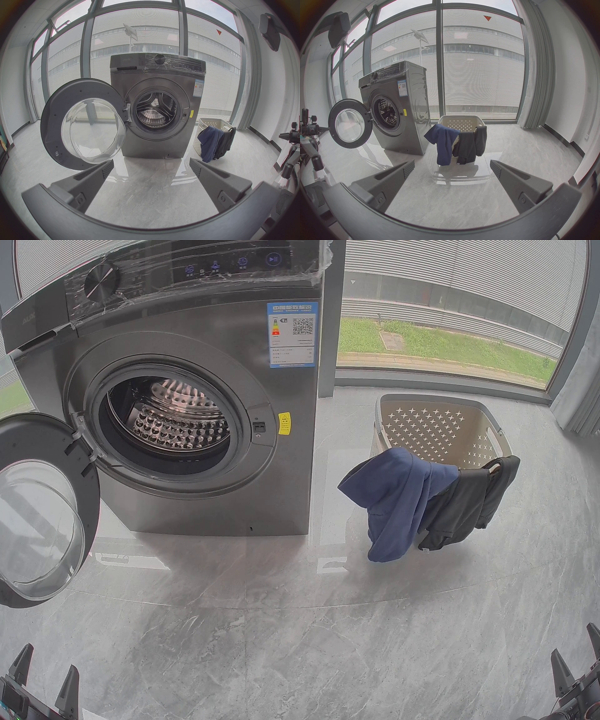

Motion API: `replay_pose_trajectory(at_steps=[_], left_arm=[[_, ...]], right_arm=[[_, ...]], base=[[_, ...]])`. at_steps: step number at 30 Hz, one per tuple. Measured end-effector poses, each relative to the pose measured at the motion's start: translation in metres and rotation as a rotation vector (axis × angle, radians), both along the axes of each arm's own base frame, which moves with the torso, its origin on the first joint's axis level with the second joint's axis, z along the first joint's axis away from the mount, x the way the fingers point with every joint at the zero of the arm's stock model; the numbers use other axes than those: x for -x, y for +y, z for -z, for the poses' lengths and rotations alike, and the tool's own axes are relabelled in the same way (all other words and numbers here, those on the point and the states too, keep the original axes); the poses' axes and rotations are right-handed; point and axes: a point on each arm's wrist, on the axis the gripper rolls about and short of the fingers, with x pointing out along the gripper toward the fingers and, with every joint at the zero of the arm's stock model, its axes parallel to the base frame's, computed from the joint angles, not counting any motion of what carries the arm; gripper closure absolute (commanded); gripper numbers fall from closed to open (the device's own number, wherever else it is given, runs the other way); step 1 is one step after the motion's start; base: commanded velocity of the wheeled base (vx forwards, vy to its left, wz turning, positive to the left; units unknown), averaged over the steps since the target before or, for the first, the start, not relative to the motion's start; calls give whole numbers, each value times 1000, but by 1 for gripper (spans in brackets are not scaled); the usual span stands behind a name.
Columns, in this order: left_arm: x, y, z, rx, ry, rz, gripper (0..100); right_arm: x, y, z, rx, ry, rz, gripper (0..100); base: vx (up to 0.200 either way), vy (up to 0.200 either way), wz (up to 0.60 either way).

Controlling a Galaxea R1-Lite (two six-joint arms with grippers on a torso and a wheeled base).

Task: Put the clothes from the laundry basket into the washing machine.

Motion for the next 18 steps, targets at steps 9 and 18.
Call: replay_pose_trajectory(at_steps=[9,18], left_arm=[[0,0,0,0,0,0,0],[0,0,0,0,0,0,0]], right_arm=[[0,0,0,0,0,0,0],[0,0,0,0,0,0,0]], base=[[178,0,0],[89,0,0]])
